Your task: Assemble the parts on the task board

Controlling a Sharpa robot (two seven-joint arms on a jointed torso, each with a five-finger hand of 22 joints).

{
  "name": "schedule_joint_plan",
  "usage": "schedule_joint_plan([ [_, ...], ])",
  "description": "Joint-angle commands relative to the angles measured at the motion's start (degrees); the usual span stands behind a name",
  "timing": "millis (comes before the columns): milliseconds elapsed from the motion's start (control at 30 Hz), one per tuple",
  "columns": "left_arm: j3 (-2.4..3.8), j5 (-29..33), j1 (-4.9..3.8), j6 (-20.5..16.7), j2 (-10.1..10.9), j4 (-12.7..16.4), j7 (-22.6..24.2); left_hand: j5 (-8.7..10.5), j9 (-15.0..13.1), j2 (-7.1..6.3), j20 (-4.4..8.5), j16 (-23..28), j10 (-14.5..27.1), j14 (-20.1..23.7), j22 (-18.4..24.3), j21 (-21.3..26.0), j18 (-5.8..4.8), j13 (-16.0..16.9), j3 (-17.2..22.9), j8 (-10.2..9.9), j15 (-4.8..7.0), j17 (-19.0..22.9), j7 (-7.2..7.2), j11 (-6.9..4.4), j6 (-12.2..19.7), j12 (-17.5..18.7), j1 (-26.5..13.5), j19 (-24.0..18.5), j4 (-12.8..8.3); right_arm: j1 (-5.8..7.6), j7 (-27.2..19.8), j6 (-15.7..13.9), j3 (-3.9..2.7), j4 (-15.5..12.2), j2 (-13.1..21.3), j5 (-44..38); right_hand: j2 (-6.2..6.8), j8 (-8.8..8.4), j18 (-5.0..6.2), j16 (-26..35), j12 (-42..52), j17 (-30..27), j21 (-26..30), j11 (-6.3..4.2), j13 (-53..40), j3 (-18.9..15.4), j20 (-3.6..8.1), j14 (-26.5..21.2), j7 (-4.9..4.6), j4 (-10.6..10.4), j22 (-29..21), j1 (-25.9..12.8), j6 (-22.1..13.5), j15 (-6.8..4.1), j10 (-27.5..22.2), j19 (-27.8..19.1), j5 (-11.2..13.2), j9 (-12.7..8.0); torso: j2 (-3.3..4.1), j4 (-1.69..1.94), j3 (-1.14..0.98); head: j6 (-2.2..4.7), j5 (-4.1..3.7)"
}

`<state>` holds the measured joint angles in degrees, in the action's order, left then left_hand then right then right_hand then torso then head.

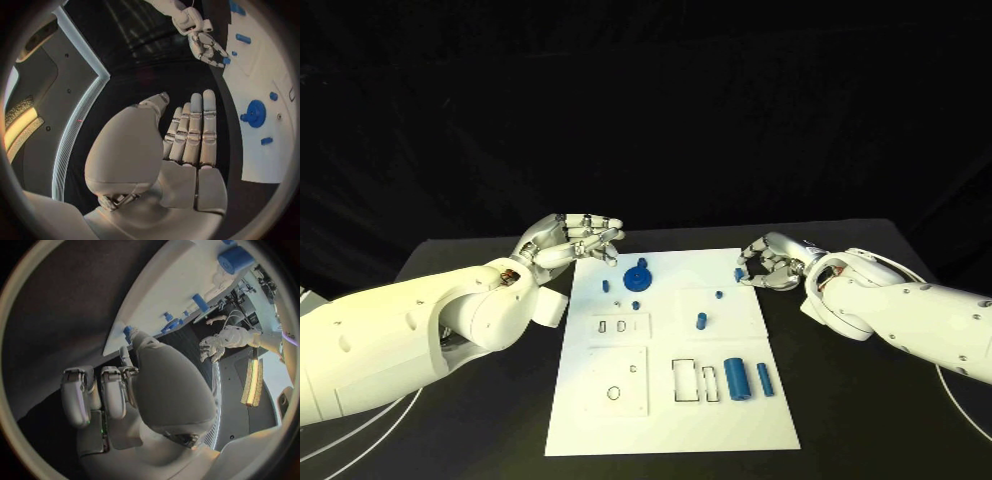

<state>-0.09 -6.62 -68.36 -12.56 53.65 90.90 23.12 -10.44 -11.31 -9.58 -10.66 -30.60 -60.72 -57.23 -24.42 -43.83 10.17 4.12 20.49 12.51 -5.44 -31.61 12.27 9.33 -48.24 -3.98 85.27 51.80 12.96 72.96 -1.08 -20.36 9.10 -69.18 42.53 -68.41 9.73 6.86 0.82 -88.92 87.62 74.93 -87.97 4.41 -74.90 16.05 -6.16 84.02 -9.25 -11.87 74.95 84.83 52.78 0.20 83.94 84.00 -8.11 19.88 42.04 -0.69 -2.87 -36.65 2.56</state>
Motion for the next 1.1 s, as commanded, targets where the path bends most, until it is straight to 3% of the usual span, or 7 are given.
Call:
schedule_joint_plan([
  [33,0.03,-0.25,-0.01,1.02,-0.13,0.03,0.51,0.16,-0.08,-0.05,0.05,-0.15,0.22,0.38,-0.05,-0.36,0.22,-0.06,0.15,-0.07,0.00,-0.06,0.40,-0.11,0.49,0.21,0.38,-0.41,-0.08,-0.21,0.09,1.25,0.01,0.11,-0.27,-0.59,-0.29,0.12,-0.20,-0.01,0.21,11.17,0.02,0.03,-13.22,0.32,0.00,5.10,0.05,-0.03,13.18,0.12,0.68,-0.09,4.17,4.65,0.31,-0.05,0.01,-0.06,0.02,-0.16,0.23],
  [800,0.03,-0.26,0.00,1.05,-0.02,0.07,0.28,0.16,-0.08,-0.05,0.05,-0.15,0.22,0.38,-0.05,-0.36,0.22,-0.06,0.15,-0.07,0.00,-0.06,0.40,-0.11,0.49,0.21,0.38,-0.41,-0.08,-0.52,0.19,1.16,0.02,0.43,-1.03,-0.76,-0.77,1.10,-0.24,-0.01,0.58,11.25,-0.11,-0.55,-13.55,3.47,0.61,5.12,0.76,0.01,13.33,-0.41,3.58,-0.82,4.53,4.75,0.63,0.09,0.02,-0.12,-0.02,-0.47,0.30],
  [1100,0.03,-0.26,0.00,1.04,0.03,0.07,0.17,0.16,-0.11,-0.03,0.04,-0.15,0.22,0.40,-0.20,-0.59,0.22,-0.05,0.25,-0.07,-0.01,-0.07,0.44,-0.09,0.49,0.21,0.33,-0.57,-0.11,-0.52,-0.60,-1.56,0.02,0.27,-1.07,-0.63,-1.29,4.97,-0.33,-0.02,1.04,11.41,-0.41,-2.52,-13.96,6.23,2.27,5.17,3.12,1.02,13.65,-1.56,8.36,-2.75,4.96,4.98,0.76,1.64,0.02,-0.12,-0.04,-0.66,0.22],
])
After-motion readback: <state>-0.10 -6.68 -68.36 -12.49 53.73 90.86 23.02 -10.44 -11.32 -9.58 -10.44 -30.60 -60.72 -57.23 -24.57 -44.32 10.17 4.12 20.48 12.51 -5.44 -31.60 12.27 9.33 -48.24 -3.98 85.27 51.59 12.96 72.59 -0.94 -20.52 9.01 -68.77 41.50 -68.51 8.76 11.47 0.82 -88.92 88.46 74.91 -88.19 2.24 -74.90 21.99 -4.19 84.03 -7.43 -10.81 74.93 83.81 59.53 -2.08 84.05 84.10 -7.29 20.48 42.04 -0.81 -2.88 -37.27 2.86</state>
